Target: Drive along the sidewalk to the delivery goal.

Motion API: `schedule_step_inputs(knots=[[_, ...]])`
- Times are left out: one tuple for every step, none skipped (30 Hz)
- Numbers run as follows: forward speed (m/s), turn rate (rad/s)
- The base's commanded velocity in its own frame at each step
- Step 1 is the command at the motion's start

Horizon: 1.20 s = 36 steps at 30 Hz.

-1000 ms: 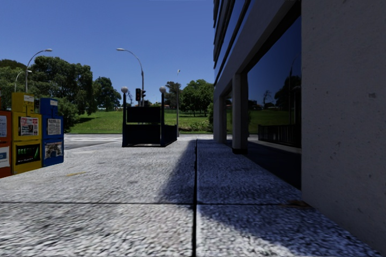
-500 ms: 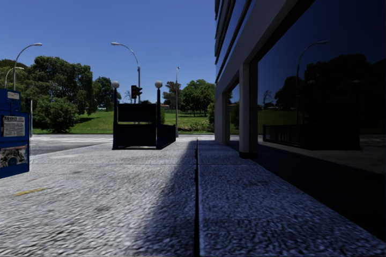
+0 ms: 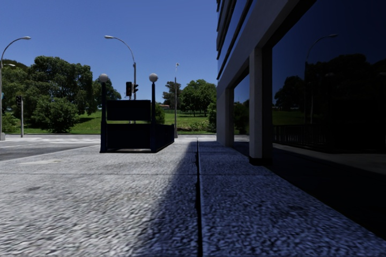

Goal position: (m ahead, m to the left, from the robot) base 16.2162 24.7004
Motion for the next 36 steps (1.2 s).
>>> schedule_step_inputs(knots=[[2.0, 0.0], [2.0, 0.0], [2.0, 0.0], [2.0, 0.0], [2.0, 0.0], [2.0, 0.0], [2.0, 0.0], [2.0, 0.0], [2.0, 0.0], [2.0, 0.0], [2.0, 0.0], [2.0, 0.0], [2.0, 0.0], [2.0, 0.0], [2.0, 0.0], [2.0, 0.0], [2.0, 0.0], [2.0, 0.0], [2.0, 0.0], [2.0, 0.0], [2.0, 0.0], [2.0, 0.0], [2.0, 0.0], [2.0, 0.0], [2.0, 0.0], [2.0, 0.0], [2.0, 0.0], [2.0, 0.0], [2.0, 0.0], [2.0, 0.0], [2.0, 0.0], [2.0, 0.0], [2.0, 0.0], [2.0, 0.0], [2.0, 0.0], [2.0, 0.0]])
